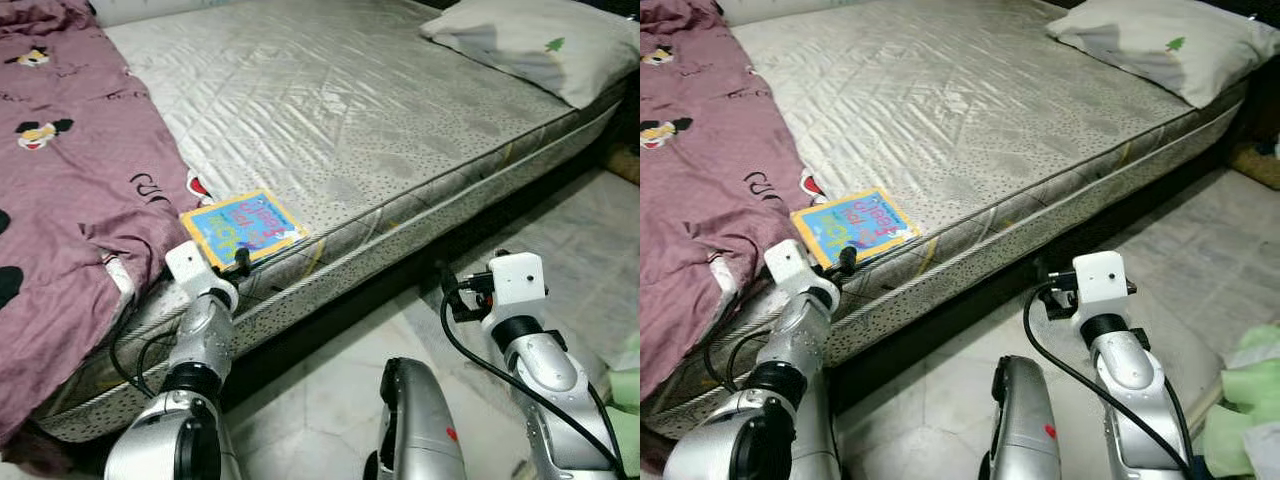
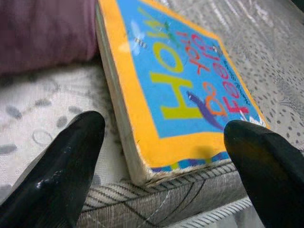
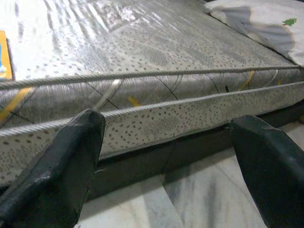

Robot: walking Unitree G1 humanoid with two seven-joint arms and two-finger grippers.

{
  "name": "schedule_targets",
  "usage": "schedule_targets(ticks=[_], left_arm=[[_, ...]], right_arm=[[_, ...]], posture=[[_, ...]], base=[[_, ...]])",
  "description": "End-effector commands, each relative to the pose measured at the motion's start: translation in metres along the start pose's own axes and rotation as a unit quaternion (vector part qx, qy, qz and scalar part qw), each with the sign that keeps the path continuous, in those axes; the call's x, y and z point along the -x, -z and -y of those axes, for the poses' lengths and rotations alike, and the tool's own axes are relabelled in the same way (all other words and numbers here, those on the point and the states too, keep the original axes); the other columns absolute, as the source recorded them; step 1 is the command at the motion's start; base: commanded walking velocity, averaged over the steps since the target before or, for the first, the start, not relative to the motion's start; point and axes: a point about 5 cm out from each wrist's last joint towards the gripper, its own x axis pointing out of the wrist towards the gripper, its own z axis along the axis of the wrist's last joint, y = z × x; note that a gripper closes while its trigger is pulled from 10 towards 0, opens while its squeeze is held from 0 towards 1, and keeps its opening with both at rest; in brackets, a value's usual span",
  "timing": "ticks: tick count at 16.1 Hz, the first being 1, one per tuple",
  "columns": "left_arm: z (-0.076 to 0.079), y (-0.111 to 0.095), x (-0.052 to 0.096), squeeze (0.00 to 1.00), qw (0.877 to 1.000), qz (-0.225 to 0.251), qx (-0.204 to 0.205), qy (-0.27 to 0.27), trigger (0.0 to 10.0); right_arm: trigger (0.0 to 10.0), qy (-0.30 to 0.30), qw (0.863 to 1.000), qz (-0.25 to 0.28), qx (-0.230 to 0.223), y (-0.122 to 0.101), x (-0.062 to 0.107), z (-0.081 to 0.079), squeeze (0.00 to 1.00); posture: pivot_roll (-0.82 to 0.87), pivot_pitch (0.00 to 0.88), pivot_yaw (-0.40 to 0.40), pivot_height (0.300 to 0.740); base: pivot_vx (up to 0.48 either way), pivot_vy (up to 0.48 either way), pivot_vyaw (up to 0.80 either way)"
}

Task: Clean up the room

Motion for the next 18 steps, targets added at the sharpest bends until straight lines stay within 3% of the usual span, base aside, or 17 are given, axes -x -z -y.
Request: schedule_targets(ticks=[1,4,7,12,15,16,18], left_arm=[[-0.002,-0.003,-0.002,0.0,1.0,-0.003,0.01,0.002,10.0],[-0.013,-0.001,-0.001,0.0,1.0,-0.008,0.025,-0.014,10.0],[-0.013,-0.005,-0.003,0.0,0.999,-0.009,0.047,-0.001,10.0],[0.001,-0.02,-0.012,0.0,0.997,-0.014,0.07,0.038,10.0],[0.011,-0.018,-0.014,0.0,0.994,-0.041,0.074,0.062,10.0],[0.011,-0.016,-0.013,0.0,0.992,-0.049,0.093,0.064,10.0],[0.009,-0.015,-0.013,0.0,0.99,-0.044,0.125,0.055,0.0]], right_arm=[[10.0,0.001,1.0,0.006,0.0,-0.005,0.003,0.003,0.0],[10.0,-0.001,1.0,-0.005,0.007,-0.004,0.01,0.005,0.0],[10.0,-0.002,1.0,-0.016,0.009,-0.001,0.017,0.006,0.0],[10.0,-0.003,1.0,-0.021,0.011,-0.002,0.019,0.004,0.0],[10.0,-0.005,1.0,-0.022,0.011,-0.001,0.019,0.002,0.0],[10.0,-0.003,1.0,-0.023,0.012,-0.002,0.018,0.003,0.0],[10.0,0.0,1.0,-0.021,0.014,-0.003,0.017,0.004,0.0]], posture=[[-0.2,0.005,-0.048,0.499],[-0.2,0.032,-0.061,0.499],[-0.21,0.055,-0.067,0.499],[-0.21,0.062,-0.071,0.499],[-0.21,0.056,-0.067,0.499],[-0.22,0.053,-0.064,0.499],[-0.22,0.05,-0.062,0.499]], base=[[0.0,0.0,0.0],[0.0,0.0,0.0],[0.0,0.0,0.0],[0.0,0.0,0.0],[0.0,0.0,0.0],[0.0,0.0,0.0],[0.0,0.0,0.0]])
